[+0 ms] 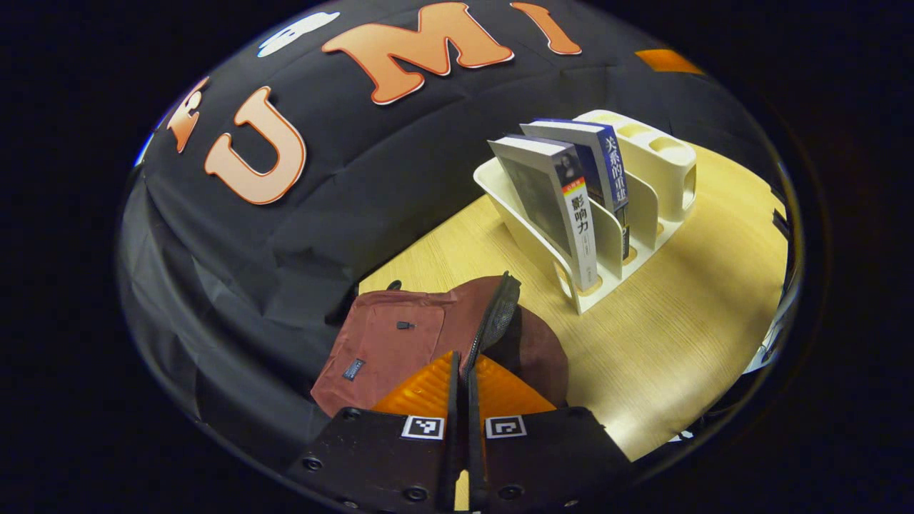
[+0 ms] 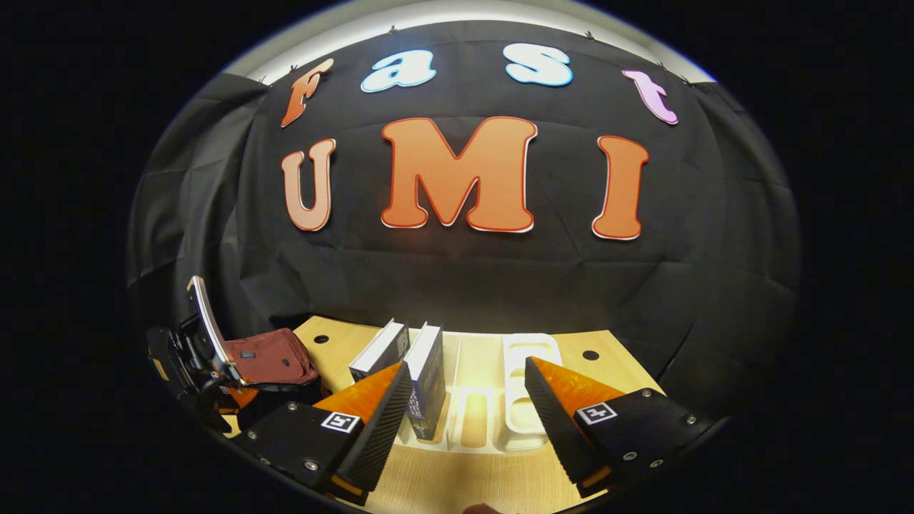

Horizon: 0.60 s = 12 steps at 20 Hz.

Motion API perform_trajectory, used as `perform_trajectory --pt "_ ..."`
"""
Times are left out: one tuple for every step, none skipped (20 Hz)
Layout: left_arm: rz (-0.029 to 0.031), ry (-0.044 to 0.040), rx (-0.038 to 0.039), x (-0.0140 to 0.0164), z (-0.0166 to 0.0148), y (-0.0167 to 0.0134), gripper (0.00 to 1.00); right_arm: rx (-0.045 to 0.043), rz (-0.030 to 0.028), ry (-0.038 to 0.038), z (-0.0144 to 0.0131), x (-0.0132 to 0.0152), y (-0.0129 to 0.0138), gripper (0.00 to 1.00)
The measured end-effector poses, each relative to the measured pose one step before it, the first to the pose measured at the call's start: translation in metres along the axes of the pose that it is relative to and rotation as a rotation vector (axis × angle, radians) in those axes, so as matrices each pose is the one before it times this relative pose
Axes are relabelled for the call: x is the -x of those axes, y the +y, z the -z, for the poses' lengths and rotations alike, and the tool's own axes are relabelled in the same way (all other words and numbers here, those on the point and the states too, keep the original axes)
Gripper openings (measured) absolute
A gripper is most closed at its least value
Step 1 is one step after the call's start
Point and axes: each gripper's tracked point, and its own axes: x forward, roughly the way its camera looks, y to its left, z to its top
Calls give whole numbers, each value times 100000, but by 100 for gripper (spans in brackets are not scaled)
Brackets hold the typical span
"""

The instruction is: Open the schoolbag, grab two books from the bookshelf and put them into the schoolbag.

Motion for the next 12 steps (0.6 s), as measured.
perform_trajectory --pt "3029 425 1950 59 -37 342 7 819 -352 97 -452 -335 597 94" --pt "4468 2061 3366 71 322 -21 7 738 -330 479 -353 -364 599 94" --pt "3974 1254 3889 -9 -127 5 7 396 -504 707 -254 -479 667 94" --pt "2509 370 2369 65 -114 495 7 474 101 1603 -197 -531 719 94" --pt "993 -696 953 70 -479 846 7 447 -532 1587 -237 -374 699 94" --pt "1089 -835 312 142 -506 735 7 1091 238 1470 -322 -422 660 94" --pt "1733 -599 -239 189 -482 745 7 1378 -62 1681 -333 -478 572 94" --pt "1760 -311 122 190 -343 611 7 1198 -254 1706 -226 -379 728 94" --pt "1846 -699 207 223 -381 617 7 1288 128 2167 -255 -519 594 94" --pt "1649 -231 236 132 -348 788 7 654 -965 2667 -140 -621 819 94" --pt "1180 -590 404 99 -509 760 7 26 -649 3365 -174 -643 789 94" --pt "1524 -463 587 35 -429 698 7 -1241 -1528 2533 -151 -561 881 94"
